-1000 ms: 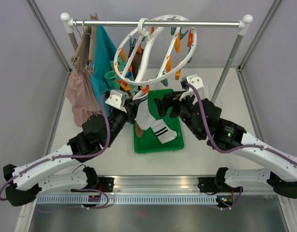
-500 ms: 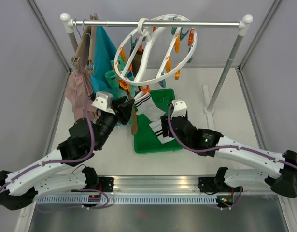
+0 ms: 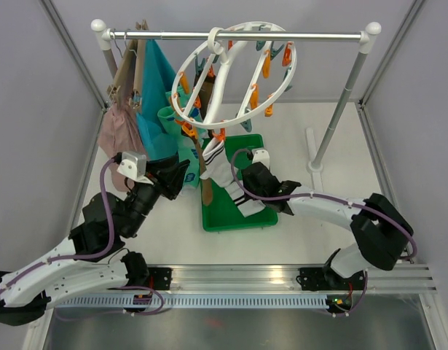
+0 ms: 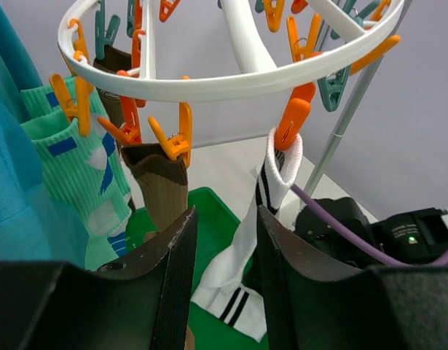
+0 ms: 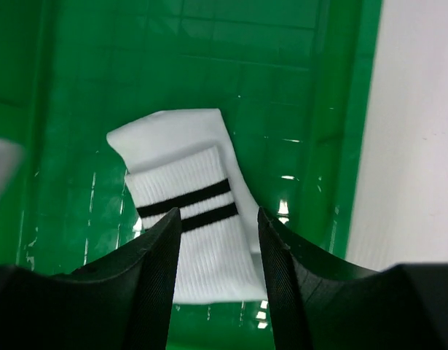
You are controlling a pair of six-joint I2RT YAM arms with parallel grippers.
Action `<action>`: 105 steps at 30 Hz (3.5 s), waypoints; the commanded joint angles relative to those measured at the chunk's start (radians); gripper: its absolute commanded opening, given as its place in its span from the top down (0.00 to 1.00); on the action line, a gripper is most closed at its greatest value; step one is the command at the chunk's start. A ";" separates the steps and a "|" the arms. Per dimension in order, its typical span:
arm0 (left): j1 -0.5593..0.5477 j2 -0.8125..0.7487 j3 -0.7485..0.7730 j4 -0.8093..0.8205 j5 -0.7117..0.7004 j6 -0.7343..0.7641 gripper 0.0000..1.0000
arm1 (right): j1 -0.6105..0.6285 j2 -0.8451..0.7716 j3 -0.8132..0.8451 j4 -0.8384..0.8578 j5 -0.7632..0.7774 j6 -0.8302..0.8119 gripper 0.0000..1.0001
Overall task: Clip the socks to the hanger
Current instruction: Pick up the sock from the bin.
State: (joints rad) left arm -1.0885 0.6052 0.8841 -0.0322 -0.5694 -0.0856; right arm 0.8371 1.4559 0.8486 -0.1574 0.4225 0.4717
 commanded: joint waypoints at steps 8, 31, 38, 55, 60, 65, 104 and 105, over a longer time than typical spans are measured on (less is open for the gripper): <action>0.001 0.022 -0.013 -0.023 0.046 -0.049 0.56 | -0.064 0.234 0.147 0.139 -0.091 -0.021 0.46; 0.002 0.027 -0.020 -0.029 0.052 -0.042 0.56 | -0.066 0.281 0.124 0.099 -0.097 0.005 0.50; 0.002 0.024 -0.033 -0.023 0.051 -0.043 0.56 | -0.064 0.279 0.107 0.105 -0.105 0.010 0.51; 0.002 0.025 -0.045 -0.020 0.045 -0.045 0.55 | -0.043 0.302 0.079 0.128 -0.106 0.027 0.66; 0.002 0.030 -0.047 -0.017 0.046 -0.045 0.55 | -0.043 0.281 0.090 0.119 -0.097 0.019 0.90; 0.002 0.036 -0.047 -0.017 0.057 -0.048 0.56 | -0.041 0.222 0.070 0.119 -0.084 0.019 1.00; 0.002 0.341 0.015 0.290 0.451 -0.091 0.57 | -0.015 -0.790 0.173 -0.297 0.164 -0.024 1.00; 0.002 0.349 0.015 0.304 0.463 -0.089 0.57 | -0.015 -0.793 0.181 -0.294 0.144 -0.031 1.00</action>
State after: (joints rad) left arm -1.0885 0.9382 0.8524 0.1837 -0.1455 -0.1410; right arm 0.8165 0.6716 0.9756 -0.4171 0.5560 0.4767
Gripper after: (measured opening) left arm 0.430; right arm 0.008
